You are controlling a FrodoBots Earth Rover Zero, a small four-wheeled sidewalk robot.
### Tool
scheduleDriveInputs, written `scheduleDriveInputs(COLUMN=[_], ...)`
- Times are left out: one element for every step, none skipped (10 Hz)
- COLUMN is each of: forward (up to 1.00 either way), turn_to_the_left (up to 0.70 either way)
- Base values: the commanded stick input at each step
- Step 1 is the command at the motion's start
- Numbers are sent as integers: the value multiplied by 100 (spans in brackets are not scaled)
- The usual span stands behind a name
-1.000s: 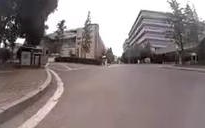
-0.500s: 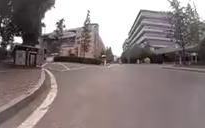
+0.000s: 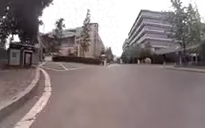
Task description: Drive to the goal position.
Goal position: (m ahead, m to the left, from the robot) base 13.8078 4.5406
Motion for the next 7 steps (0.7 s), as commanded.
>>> scheduleDriveInputs(forward=[70, 70, 70, 70, 70, 70, 70], turn_to_the_left=[0, 0, 0, 0, 0, 0, 0])
